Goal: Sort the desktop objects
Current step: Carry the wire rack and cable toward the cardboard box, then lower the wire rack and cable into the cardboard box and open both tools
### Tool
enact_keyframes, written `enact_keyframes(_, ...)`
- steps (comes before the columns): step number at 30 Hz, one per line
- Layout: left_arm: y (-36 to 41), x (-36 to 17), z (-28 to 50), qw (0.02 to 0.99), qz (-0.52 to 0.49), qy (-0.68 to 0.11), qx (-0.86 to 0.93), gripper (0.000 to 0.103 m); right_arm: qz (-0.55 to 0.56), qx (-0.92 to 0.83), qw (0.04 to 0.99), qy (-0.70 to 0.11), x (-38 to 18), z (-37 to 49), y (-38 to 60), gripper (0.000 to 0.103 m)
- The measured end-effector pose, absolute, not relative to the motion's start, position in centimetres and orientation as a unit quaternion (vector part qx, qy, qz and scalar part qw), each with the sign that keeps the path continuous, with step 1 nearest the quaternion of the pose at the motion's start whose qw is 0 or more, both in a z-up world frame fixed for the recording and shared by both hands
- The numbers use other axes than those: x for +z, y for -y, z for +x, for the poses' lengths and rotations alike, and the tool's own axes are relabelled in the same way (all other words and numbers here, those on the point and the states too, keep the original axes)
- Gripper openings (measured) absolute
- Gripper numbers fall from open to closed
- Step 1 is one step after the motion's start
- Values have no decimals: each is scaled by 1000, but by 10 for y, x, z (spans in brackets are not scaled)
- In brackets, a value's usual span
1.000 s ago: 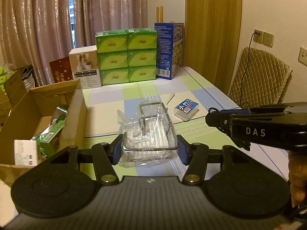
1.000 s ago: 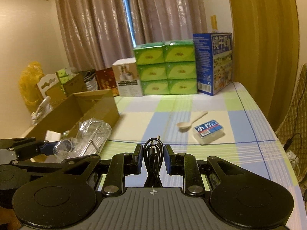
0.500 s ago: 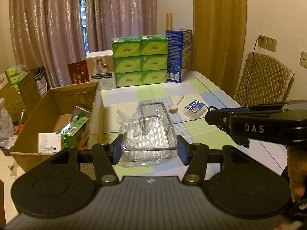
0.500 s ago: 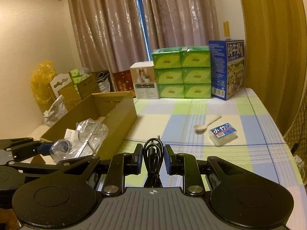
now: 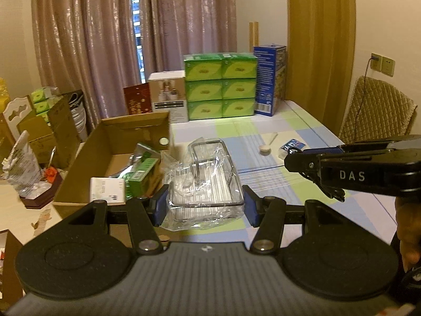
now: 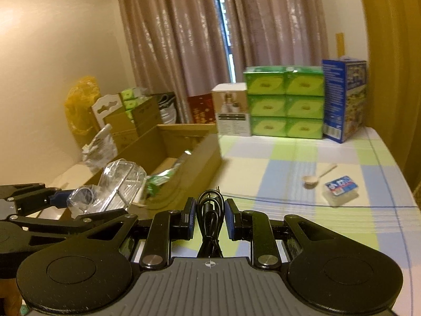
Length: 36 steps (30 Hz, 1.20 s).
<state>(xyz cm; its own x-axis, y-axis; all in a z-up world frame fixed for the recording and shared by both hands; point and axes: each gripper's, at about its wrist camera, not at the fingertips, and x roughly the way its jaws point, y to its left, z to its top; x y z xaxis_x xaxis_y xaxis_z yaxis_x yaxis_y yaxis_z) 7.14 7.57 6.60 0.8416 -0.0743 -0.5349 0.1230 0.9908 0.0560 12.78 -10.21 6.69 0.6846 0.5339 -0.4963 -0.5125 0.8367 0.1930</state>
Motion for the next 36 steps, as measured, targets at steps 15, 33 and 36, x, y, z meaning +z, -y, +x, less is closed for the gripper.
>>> enact_keyframes(15, -152, 77, 62, 959, 56, -279, 3, 52, 5, 351, 894, -277, 69, 127, 19, 20)
enact_keyframes(33, -214, 78, 116, 952, 82, -294, 11, 52, 12, 359, 887, -289, 65, 177, -49, 20)
enact_keyframes(36, -222, 77, 128, 952, 78, -295, 8, 52, 15, 357, 887, -292, 62, 189, -57, 20)
